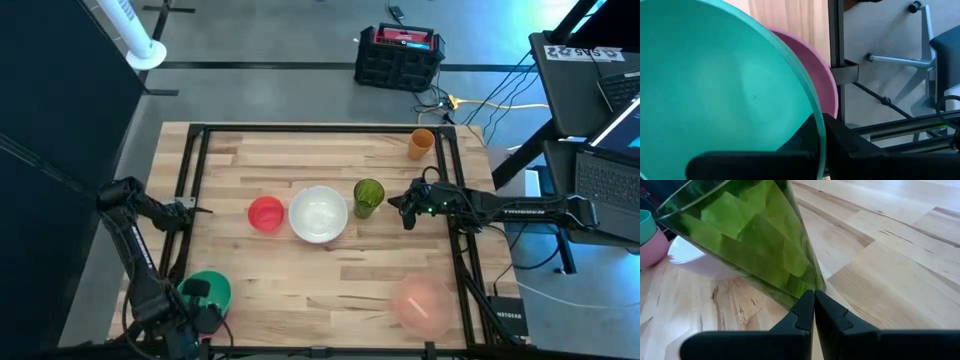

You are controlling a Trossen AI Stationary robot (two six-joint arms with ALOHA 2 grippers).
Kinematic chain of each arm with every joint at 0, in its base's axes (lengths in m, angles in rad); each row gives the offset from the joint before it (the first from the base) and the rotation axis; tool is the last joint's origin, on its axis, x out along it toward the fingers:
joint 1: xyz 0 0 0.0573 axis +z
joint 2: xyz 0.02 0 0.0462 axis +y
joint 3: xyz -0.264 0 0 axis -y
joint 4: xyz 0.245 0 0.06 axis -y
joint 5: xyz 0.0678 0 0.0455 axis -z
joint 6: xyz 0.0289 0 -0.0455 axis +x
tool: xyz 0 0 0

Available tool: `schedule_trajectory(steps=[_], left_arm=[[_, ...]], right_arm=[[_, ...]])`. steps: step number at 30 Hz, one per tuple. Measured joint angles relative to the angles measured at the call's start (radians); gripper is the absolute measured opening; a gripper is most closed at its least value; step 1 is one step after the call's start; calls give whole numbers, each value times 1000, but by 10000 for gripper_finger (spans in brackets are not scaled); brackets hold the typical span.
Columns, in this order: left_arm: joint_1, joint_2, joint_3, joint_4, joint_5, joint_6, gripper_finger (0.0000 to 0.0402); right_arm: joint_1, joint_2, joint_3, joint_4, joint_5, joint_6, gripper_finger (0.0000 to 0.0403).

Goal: Nest bowls inside each other
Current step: Stack the blue bowl on top of the pink bowl

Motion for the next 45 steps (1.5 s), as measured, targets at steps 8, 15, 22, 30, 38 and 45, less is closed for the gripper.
schedule_trajectory(steps=[8,15,22,30,38,45], left_arm=[[-29,34,-15,52,30,9,0],[-52,34,-70,118,44,-32,0],[4,32,-157,154,32,68,0],[107,29,-242,178,6,255,1],[225,26,-309,195,-32,443,2],[373,32,-317,197,-114,565,5]], right_arm=[[0,0,0,1,0,0,0],[0,-1,1,4,1,-1,0],[0,-1,1,26,5,-8,0],[0,-1,1,52,9,-15,0],[0,-1,2,57,11,-19,0],[0,-1,2,54,11,-22,0]])
